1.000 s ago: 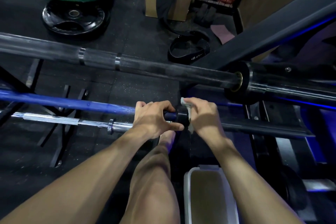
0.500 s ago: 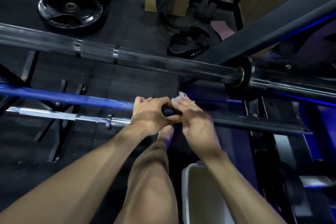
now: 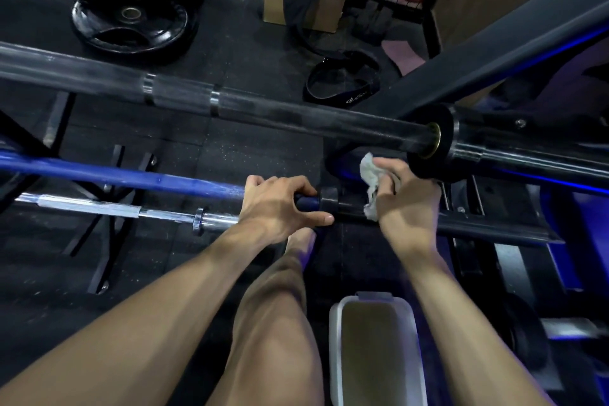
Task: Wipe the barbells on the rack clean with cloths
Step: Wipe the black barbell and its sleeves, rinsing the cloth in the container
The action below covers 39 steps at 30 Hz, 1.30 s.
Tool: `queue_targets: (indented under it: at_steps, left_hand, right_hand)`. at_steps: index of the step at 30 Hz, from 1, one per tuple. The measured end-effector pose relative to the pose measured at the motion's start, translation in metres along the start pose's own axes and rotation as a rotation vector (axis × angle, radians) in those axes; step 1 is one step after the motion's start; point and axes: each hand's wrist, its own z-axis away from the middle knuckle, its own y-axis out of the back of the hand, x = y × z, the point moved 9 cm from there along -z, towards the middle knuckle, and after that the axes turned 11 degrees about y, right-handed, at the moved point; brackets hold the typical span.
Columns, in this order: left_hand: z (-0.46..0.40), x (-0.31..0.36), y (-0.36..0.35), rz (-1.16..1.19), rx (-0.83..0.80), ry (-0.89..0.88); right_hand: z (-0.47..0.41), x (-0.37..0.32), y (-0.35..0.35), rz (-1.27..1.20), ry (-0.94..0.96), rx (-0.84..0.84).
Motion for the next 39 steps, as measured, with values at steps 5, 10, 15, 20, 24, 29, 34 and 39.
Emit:
queue_targets:
  at_steps: [5,10,15,20,24,29,34,39]
  left_hand:
    - [0.001,0.004,0.004,-0.023,-0.012,-0.013]
    - [0.003,0.005,0.003,-0.016,-0.008,-0.003]
    - [0.002,0.003,0.003,0.021,-0.007,0.015]
    - [0.0,0.001,0.001,0.002,-0.006,0.013]
    - [0.001,0.006,0.002,-0.063,-0.005,-0.015]
    - [0.002,0.007,0.002,-0.046,0.006,-0.005]
    - [0.003,0.006,0.001,-0.058,0.0,-0.007]
    - [0.001,0.004,0.002,-0.075,0.014,0.001]
  right_hand:
    - [0.022,-0.024,-0.035,0.18,0.338,-0.173]
    - [0.014,-0.001,-0.062,0.318,0.318,-0.233]
    - [-0.024,0.026,-0.059,0.313,0.086,-0.156]
    - [-0.016,0.016,-0.023,0.047,0.011,0.037]
    - [0.018,-0.012,-0.054,0.202,0.355,-0.208]
    - [-0.01,-0.001,-0.076,0.321,0.339,-0.177]
    - [-0.046,0.032,-0.066,0.248,-0.003,-0.252]
    - [-0.013,0.008,-0.047,-0.015,0.043,-0.244]
